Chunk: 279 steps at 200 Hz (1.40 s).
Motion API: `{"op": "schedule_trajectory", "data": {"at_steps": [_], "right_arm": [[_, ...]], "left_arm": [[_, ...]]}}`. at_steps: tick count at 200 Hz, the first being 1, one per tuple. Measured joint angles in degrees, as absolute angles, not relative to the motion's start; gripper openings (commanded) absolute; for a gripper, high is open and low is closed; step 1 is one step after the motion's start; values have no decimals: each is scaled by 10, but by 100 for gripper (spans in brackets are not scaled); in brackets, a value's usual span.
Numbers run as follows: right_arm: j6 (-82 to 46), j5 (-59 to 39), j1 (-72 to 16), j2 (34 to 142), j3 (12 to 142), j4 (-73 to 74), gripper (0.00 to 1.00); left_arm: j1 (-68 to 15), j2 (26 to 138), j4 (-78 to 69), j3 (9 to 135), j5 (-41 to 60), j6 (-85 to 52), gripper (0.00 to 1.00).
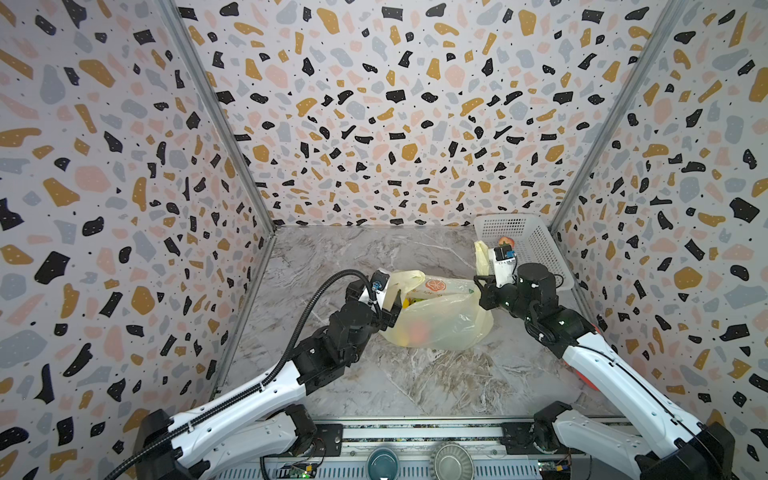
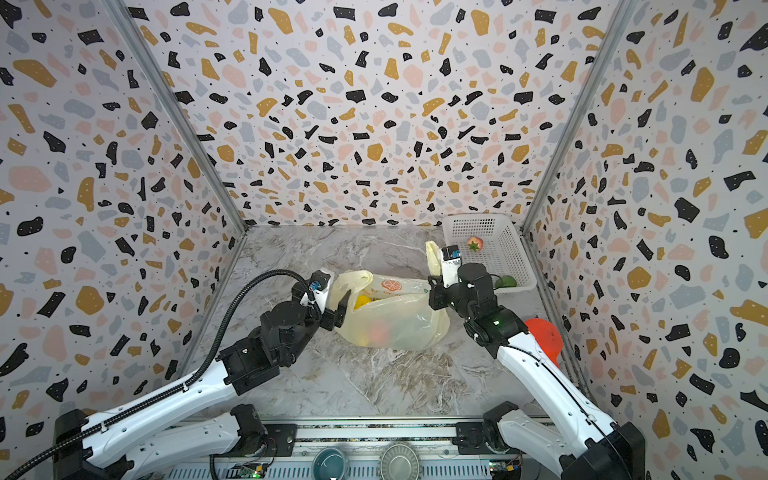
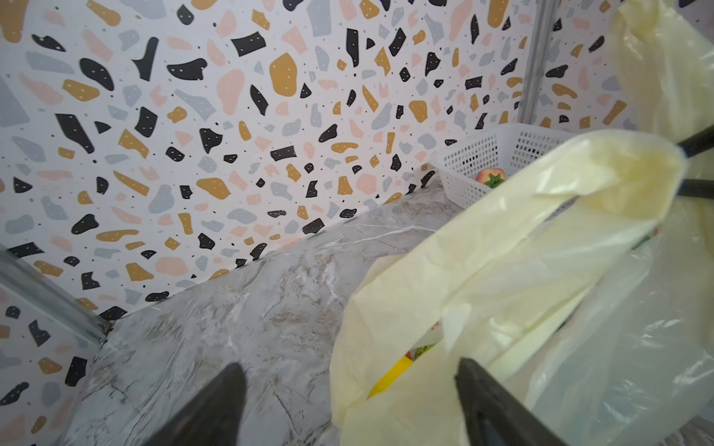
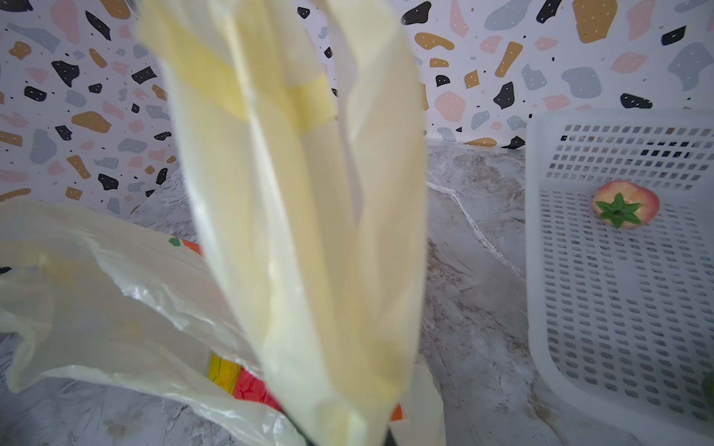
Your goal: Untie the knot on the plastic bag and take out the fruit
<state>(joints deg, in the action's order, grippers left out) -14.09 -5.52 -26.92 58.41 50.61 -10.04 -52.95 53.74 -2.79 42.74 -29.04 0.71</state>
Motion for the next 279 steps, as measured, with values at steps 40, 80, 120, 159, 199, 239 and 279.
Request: {"op": "schedule_trajectory", "data": {"at_steps": [40, 80, 120, 159, 199, 239, 279], "right_arm": [[-141, -55, -269, 581, 506, -106, 2], [-144, -55, -269, 569, 502, -108, 2], [-145, -55, -269, 566, 494, -109, 2], [-145, -55, -269, 566, 494, -109, 3], [-145, -56, -269, 566, 492, -109, 4], [-145, -58, -269, 566, 491, -110, 23], [-142, -70, -269, 576, 507, -159, 80]], "left_arm": [[-581, 501, -39, 388, -276, 11, 100], [-595, 567, -56, 416, -334, 22, 100], [-598, 637, -82, 449, -400, 23, 97], [-597, 641, -102, 459, -469, 24, 59], [-584, 624, -103, 459, -470, 18, 18], [-574, 607, -102, 457, -422, 3, 0], [-572, 571, -89, 442, -347, -17, 0]]}}
